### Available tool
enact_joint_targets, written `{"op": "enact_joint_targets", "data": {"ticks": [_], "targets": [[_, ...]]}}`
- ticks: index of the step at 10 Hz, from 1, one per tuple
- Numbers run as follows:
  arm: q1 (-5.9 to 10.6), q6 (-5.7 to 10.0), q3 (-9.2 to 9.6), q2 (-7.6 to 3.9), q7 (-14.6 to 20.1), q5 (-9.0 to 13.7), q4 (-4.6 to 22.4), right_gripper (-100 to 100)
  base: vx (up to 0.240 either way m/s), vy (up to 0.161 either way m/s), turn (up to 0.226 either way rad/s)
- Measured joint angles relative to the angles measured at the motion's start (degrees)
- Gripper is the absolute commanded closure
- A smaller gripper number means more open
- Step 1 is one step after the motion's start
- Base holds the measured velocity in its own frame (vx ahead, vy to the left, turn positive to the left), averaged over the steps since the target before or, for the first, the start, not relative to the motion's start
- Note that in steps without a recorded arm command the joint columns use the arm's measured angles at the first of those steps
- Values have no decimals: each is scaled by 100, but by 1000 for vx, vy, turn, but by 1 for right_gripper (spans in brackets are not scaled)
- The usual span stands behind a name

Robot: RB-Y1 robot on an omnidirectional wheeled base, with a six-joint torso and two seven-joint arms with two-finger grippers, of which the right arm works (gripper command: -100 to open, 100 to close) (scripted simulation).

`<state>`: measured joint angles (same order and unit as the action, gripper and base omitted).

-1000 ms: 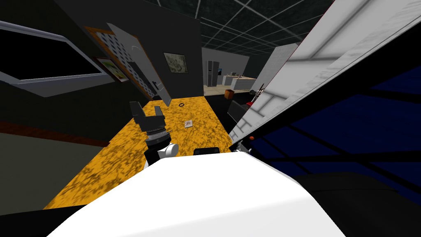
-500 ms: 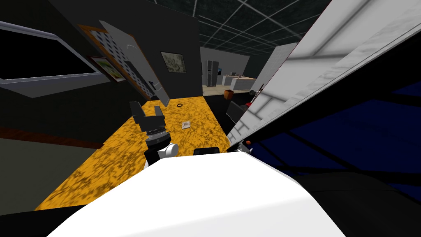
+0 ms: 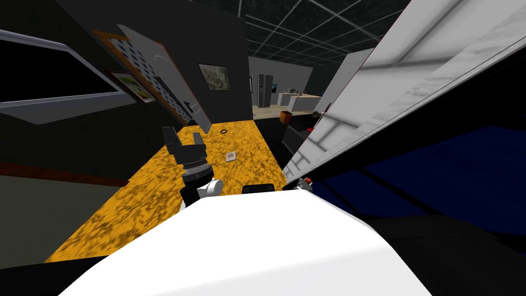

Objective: Push the door open

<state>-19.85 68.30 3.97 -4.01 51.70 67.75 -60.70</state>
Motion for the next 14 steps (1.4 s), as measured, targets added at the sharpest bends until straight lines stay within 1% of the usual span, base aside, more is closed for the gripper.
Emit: {"op": "enact_joint_targets", "data": {"ticks": [3,4,5,6,7,9,11,12,13,14], "targets": [[-11,-17,7,11,-2,4,13,100,-3,5,0],[-11,-16,8,13,-2,5,13,100,-51,4,-206],[92,-31,86,3,14,-51,94,100,-113,24,-264],[65,-108,230,-5,9,-135,-12,100,-105,27,-182],[163,-139,323,-9,43,-200,85,100,-112,31,-166],[266,-211,570,11,81,-357,160,100,-109,26,-191],[406,-280,759,2,145,-479,294,100,-111,16,-227],[522,-298,908,-8,222,-587,415,100,-150,30,-253],[612,-336,1037,11,241,-672,472,100,-132,13,-190],[637,-399,1155,12,244,-742,475,100,-96,-1,-184]]}}
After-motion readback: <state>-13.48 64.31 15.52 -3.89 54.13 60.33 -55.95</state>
